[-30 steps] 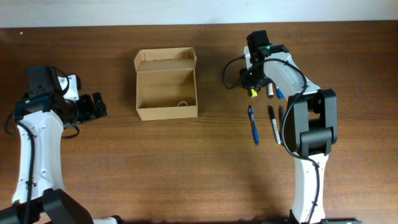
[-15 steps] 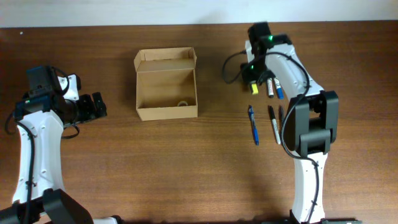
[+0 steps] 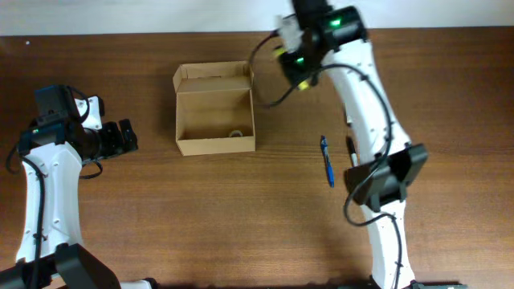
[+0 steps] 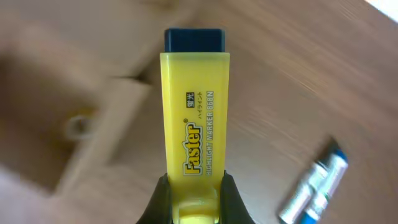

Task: Pack container
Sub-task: 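Lower the yellow highlighter into the box and open the right gripper, then grasp the black-capped whiteboard marker with the right gripper, then place the black-capped marker into the box and release, then grasp the blue-capped whiteboard marker with the right gripper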

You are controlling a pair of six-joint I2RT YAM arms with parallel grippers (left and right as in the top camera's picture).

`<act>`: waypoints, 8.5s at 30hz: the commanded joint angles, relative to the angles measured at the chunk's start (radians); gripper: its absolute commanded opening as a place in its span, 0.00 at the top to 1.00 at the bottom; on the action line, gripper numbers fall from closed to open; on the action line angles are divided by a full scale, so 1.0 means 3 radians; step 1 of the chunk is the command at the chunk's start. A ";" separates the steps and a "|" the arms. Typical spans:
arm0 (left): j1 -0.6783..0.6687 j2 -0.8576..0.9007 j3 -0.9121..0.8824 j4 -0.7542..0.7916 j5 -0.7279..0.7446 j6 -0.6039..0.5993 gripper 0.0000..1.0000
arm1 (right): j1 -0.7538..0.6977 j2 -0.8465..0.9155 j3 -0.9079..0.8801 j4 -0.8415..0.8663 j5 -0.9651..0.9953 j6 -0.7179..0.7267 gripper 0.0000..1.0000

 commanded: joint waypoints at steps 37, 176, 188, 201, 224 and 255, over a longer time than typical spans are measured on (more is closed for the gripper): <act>0.0011 0.0010 -0.0011 0.0000 0.0047 0.0064 0.00 | 0.1021 -0.0015 -0.1836 0.1659 -0.0398 -0.1550 0.79; 0.0011 0.0010 -0.0011 0.0000 0.0047 0.0064 0.00 | 0.0968 0.0207 -0.1685 0.1245 -0.0697 -0.2031 0.96; 0.0011 0.0010 -0.0011 0.0000 0.0047 0.0064 0.00 | 0.0966 -0.0038 -0.1434 0.1203 -0.0324 -0.1291 0.52; 0.0011 0.0010 -0.0011 0.0000 0.0047 0.0064 0.00 | 0.0685 -0.0844 -0.0654 0.0884 0.0393 -0.0397 0.48; 0.0011 0.0010 -0.0011 0.0000 0.0047 0.0064 0.00 | -0.1439 -0.0867 -0.2931 0.1827 0.0024 0.0244 0.45; 0.0011 0.0010 -0.0011 0.0000 0.0047 0.0064 0.00 | -0.1326 -0.0224 -0.2916 0.1850 -0.0028 0.0268 0.96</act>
